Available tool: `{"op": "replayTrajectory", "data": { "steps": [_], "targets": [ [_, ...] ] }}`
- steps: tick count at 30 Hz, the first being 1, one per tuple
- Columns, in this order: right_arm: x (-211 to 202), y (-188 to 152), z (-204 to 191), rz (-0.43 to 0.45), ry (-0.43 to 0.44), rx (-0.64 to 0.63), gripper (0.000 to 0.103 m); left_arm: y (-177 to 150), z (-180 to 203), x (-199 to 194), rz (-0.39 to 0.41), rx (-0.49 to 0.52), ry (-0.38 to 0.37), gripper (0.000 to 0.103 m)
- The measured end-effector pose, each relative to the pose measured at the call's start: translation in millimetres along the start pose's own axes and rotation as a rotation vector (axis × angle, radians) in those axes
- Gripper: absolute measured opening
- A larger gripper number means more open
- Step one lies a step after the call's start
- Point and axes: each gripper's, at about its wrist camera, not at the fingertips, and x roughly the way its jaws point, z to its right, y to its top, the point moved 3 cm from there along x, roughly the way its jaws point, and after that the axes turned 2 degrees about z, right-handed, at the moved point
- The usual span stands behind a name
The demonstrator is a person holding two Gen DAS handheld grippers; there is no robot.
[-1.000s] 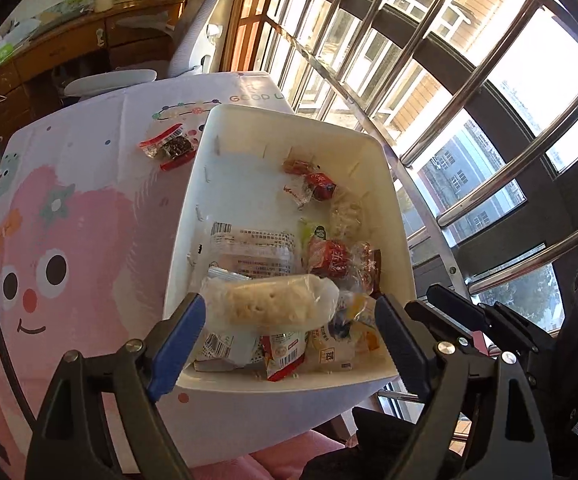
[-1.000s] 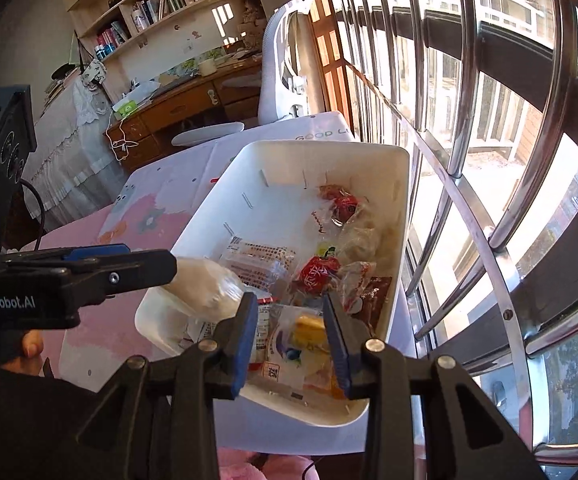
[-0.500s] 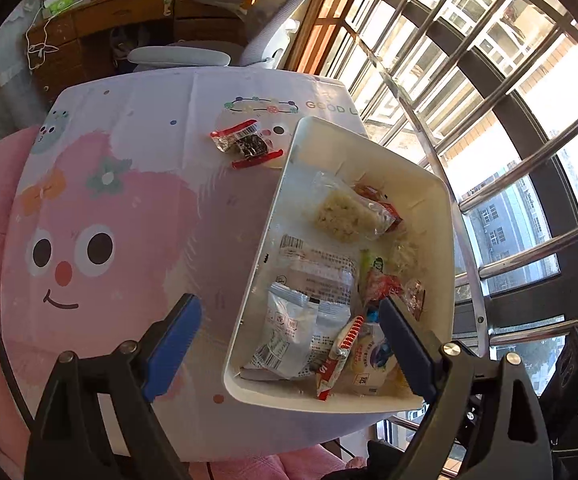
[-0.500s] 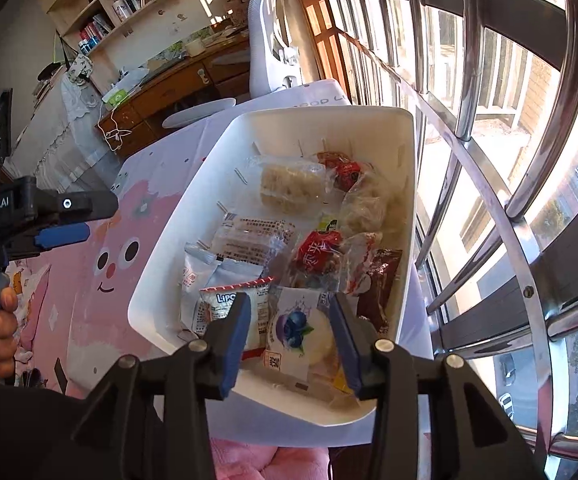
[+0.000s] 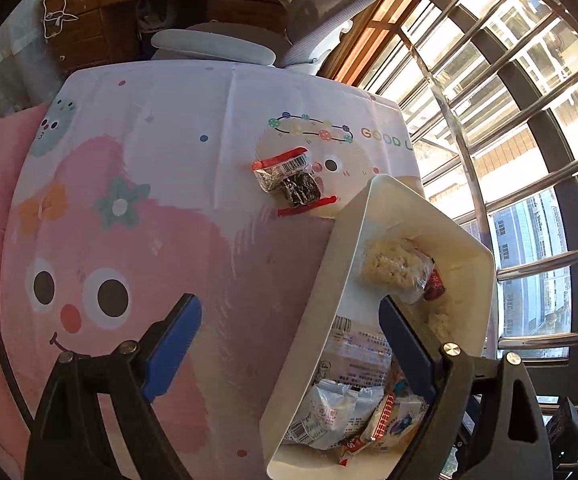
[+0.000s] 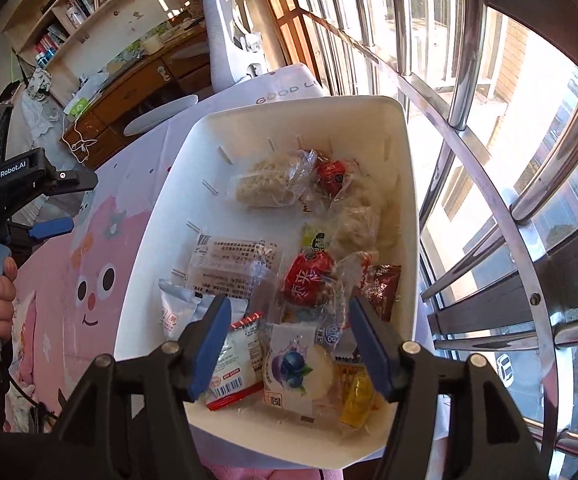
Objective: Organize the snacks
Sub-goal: 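Move the open left tool to the red-topped bag of dark dried fruit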
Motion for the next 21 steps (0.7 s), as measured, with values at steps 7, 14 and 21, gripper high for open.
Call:
{"op": "replayTrajectory", "data": {
  "steps": [7, 14, 21],
  "targets": [
    [17, 18, -2, -0.024, -0.058, 0.076, 0.066, 44, -10, 42, -0.094, -0.078, -0.029, 0.09],
    [29, 22, 0, -0.054, -0.11, 0.139, 0.067, 79, -10, 83, -0.179, -0.131, -0.066, 0.09],
    [36, 20, 0, -0.091, -0.133, 0.175, 0.067, 106, -3, 118, -0.256, -0.19, -0.102, 0.09]
  ]
}}
